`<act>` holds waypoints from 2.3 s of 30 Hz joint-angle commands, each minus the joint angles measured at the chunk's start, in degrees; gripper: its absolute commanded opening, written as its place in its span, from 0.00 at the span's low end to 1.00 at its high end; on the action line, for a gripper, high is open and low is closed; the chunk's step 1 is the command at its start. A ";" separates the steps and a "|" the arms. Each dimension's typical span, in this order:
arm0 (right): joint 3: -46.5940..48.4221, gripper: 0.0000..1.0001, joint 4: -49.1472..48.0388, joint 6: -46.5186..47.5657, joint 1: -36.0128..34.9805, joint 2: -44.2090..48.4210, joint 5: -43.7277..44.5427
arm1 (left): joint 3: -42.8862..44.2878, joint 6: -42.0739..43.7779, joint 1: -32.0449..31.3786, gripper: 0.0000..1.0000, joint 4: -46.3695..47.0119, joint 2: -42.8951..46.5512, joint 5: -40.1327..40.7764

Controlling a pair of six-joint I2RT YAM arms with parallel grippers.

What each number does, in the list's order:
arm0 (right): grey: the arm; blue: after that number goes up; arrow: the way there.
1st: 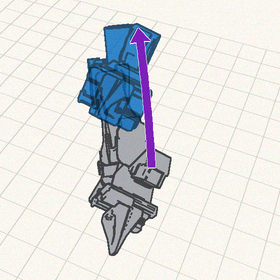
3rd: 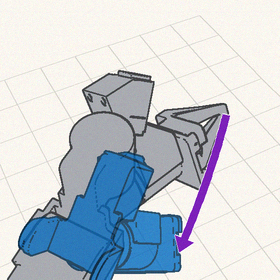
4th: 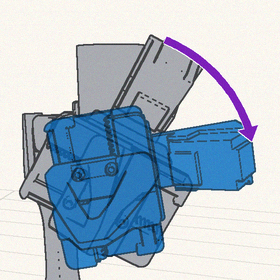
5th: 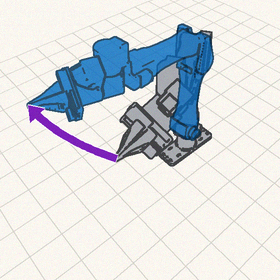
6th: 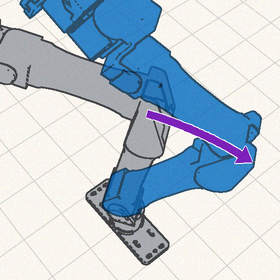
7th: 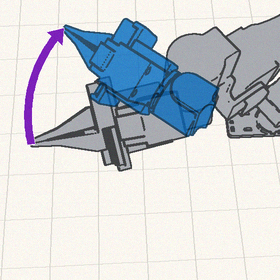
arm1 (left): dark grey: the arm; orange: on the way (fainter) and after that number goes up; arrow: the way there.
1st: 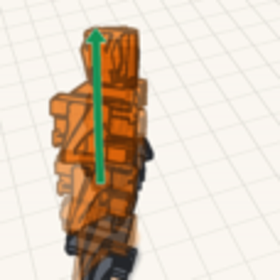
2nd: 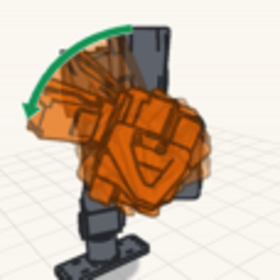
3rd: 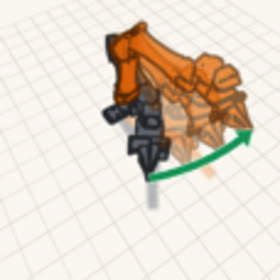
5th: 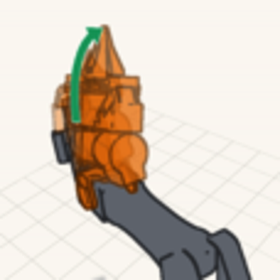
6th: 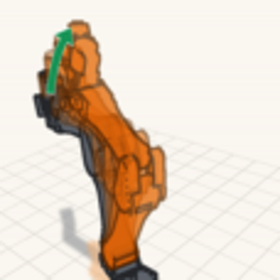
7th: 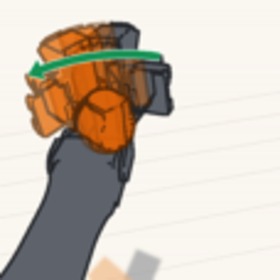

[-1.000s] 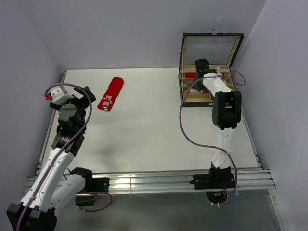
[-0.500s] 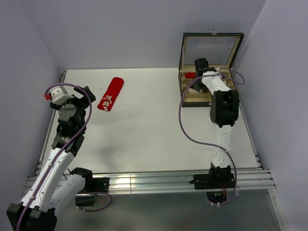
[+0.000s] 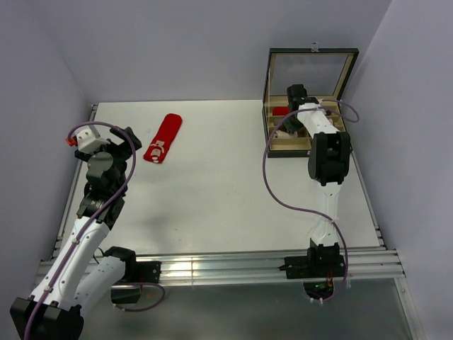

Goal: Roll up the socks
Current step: Place the sock in the storage box.

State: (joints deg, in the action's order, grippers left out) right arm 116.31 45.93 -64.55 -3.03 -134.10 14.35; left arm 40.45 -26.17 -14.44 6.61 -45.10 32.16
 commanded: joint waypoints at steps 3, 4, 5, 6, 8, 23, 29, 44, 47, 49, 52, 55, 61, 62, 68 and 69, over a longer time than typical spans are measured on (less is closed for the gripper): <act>-11.89 0.29 -7.24 0.13 0.65 7.69 -1.69 | -0.46 0.33 -0.07 0.99 2.26 0.19 -0.87; -12.42 0.30 -7.70 0.13 0.83 8.67 -1.52 | -0.37 0.33 -0.15 1.00 2.27 0.19 -0.87; -12.25 0.30 -7.96 0.57 0.92 9.99 -1.17 | -0.46 0.33 -0.07 0.99 2.27 0.19 -0.79; -11.90 0.31 -7.62 0.66 1.09 10.35 -0.99 | -0.46 0.33 -0.07 0.99 2.18 0.19 -0.79; -9.89 0.31 -6.82 1.44 1.27 10.70 -0.55 | -0.37 0.33 -0.07 1.00 2.27 0.28 -0.96; -15.23 0.30 -16.84 3.47 1.09 15.18 -3.72 | -0.46 0.51 -0.07 1.00 2.18 0.19 -0.70; -16.38 0.29 -20.35 4.35 1.18 15.37 -4.06 | -0.46 0.42 -0.07 0.99 2.18 -0.16 -0.96; -18.40 0.26 -22.55 3.82 1.53 11.32 -2.40 | -0.46 0.51 -0.07 0.99 2.09 -0.16 -0.79; -19.98 0.25 -22.64 3.65 1.71 11.58 -2.22 | -0.46 0.51 -0.15 0.99 2.09 -0.16 -0.96; -20.51 0.25 -21.94 3.21 2.06 11.15 -2.48 | -0.46 0.42 -0.07 0.99 2.09 -0.16 -0.96; -21.91 0.25 -21.32 2.94 2.59 11.14 -2.49 | -0.46 0.42 -0.07 0.99 2.18 -0.25 -0.96; -23.58 0.24 -21.50 2.77 2.59 11.67 -1.96 | -0.46 0.42 -0.07 1.00 2.18 -0.16 -1.05; -19.57 0.24 -17.38 3.38 2.59 8.87 -1.08 | -0.54 0.42 -0.07 0.99 2.27 -0.42 -1.14; -18.59 0.24 -15.63 3.38 2.59 8.25 -0.99 | -0.54 0.51 -0.07 0.99 2.27 -0.43 -1.14; -12.25 0.24 -7.71 0.40 2.59 3.77 -0.46 | -0.54 0.51 -0.07 0.99 2.27 -0.60 -1.31; -11.55 0.25 -7.00 -0.56 2.59 3.15 -0.55 | -0.54 0.60 -0.07 1.00 2.27 -0.69 -1.31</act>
State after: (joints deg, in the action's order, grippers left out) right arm 102.63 31.64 -62.92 -1.23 -127.57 10.33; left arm 40.45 -26.15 -14.44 6.61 -45.76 31.68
